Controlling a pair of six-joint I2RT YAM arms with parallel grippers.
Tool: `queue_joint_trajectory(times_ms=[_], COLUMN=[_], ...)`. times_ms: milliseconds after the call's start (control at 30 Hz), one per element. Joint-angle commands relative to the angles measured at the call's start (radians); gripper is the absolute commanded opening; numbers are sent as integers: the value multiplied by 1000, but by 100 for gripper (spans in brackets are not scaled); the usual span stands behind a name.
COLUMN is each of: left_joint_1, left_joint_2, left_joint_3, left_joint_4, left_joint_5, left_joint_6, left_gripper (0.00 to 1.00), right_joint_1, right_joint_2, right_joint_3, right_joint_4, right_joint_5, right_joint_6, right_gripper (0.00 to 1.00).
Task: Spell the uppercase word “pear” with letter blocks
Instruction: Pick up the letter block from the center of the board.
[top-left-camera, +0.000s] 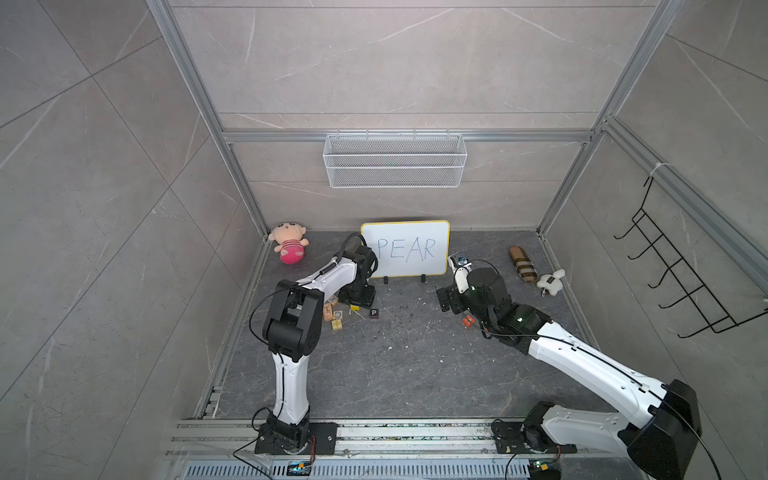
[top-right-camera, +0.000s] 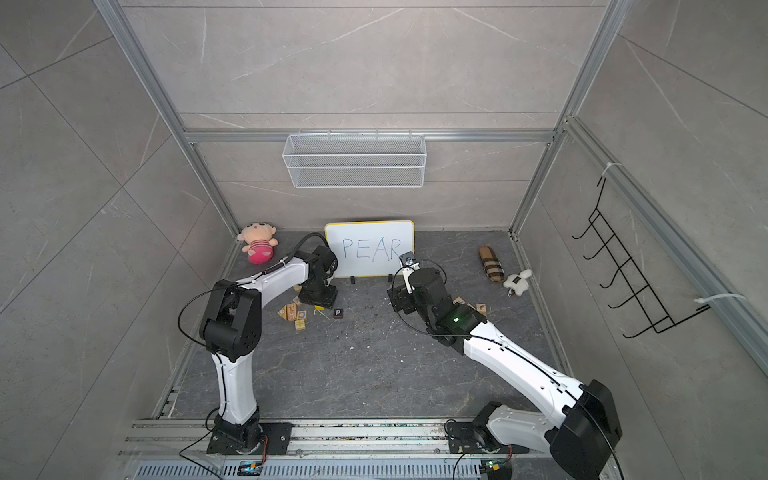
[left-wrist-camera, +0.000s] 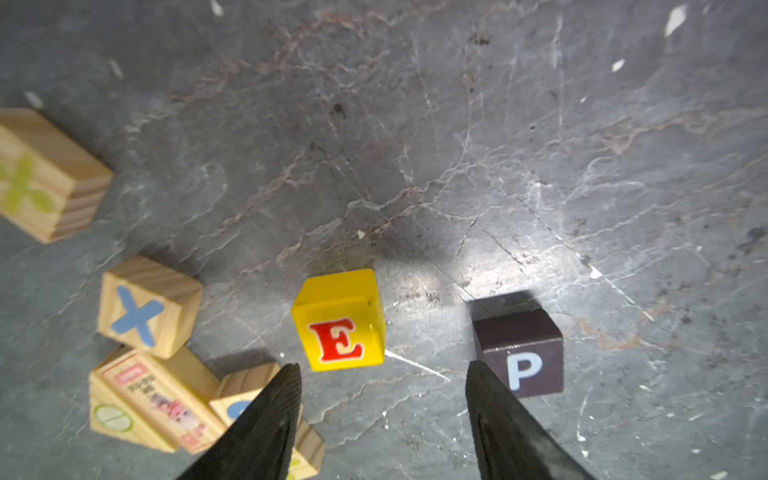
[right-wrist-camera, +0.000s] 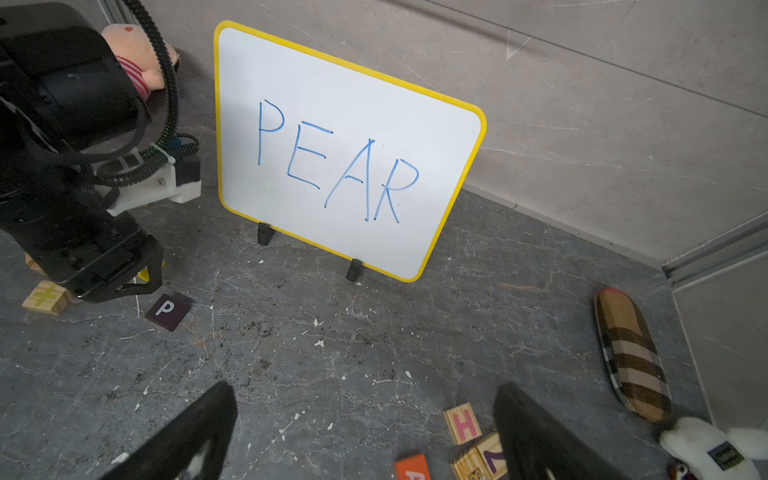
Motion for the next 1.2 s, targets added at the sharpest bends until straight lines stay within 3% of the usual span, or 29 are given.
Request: queue_joint_trajectory(times_ms=[0, 600, 1000, 1100, 1167], left_joint_1=[11, 18, 18, 18, 18], left_joint_2=[-52, 72, 95, 97, 97], left_joint_3=[37, 12, -3, 0, 2], left_joint_4=[-40, 44, 66, 58, 52], left_joint_5=[-67, -33, -75, -93, -95], left_joint_6=[-56, -104, -119, -121, -122], left_gripper=[68, 70, 52, 42, 40], right_joint_1=[8, 12, 16, 17, 18], right_joint_2=[6, 11, 5, 6, 9], right_joint_3=[5, 6, 8, 8, 7], right_joint_4=[4, 3, -2, -3, -4], right_joint_5=[11, 19, 20, 23, 23], right_joint_6=[-7, -16, -24, -25, -24], right_gripper=[99, 99, 99, 99, 99])
